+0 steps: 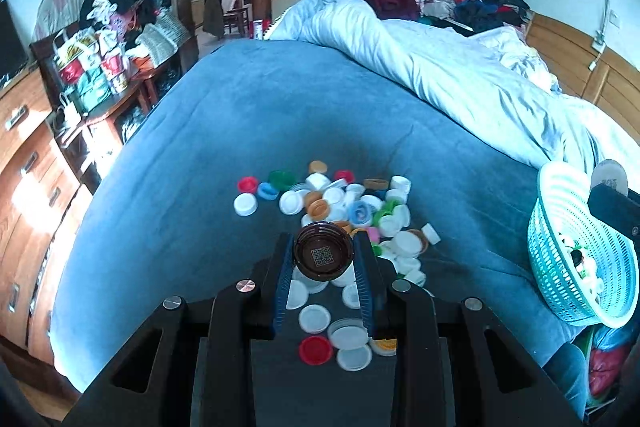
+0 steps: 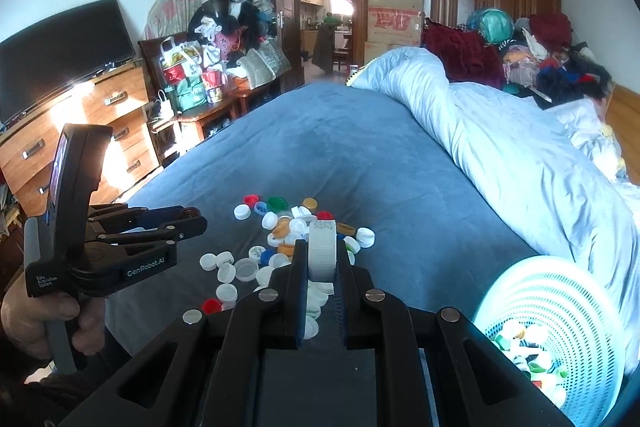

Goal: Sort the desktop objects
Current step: 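Carry both caps over the blue basket and open both tools to drop them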

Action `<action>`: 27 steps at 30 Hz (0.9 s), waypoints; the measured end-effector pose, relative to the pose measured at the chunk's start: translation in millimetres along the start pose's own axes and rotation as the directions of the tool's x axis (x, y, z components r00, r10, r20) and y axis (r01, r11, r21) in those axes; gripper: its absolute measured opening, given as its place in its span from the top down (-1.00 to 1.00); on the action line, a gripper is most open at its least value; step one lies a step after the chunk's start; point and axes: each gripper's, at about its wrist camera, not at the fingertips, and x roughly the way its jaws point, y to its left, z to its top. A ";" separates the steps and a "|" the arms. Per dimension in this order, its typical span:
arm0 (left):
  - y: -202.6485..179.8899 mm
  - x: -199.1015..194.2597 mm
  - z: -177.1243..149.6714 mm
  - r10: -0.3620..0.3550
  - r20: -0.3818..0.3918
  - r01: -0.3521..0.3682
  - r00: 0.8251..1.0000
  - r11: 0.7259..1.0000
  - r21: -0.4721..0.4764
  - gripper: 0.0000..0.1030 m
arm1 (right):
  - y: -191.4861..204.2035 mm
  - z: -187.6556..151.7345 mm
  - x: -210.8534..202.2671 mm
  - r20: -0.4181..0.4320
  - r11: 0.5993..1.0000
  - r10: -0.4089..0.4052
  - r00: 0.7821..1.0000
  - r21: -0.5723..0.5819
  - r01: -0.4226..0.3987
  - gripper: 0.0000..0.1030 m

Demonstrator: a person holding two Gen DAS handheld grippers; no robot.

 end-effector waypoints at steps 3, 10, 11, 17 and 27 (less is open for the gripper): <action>-13.1 -0.2 5.1 -0.001 -0.002 0.001 1.000 1.000 0.027 0.51 | -7.9 -2.1 -6.4 0.009 1.000 -0.009 1.000 0.015 0.008 0.76; -48.6 -2.1 18.0 -0.011 0.006 0.011 1.000 0.995 0.094 0.51 | -32.1 -4.2 -22.9 0.033 0.998 -0.043 0.999 0.054 0.041 0.76; -53.1 -2.3 19.7 -0.016 0.006 0.015 1.000 0.995 0.101 0.51 | -35.7 -5.0 -26.0 0.037 0.997 -0.049 0.998 0.061 0.047 0.76; -82.3 -4.6 27.3 -0.033 0.015 0.030 0.999 0.988 0.150 0.51 | -56.5 -7.5 -40.3 0.051 0.992 -0.089 0.995 0.095 0.084 0.76; -127.6 -3.9 37.7 -0.064 0.013 0.059 0.998 0.972 0.225 0.51 | -92.9 -17.3 -64.1 0.061 0.978 -0.155 0.986 0.153 0.144 0.76</action>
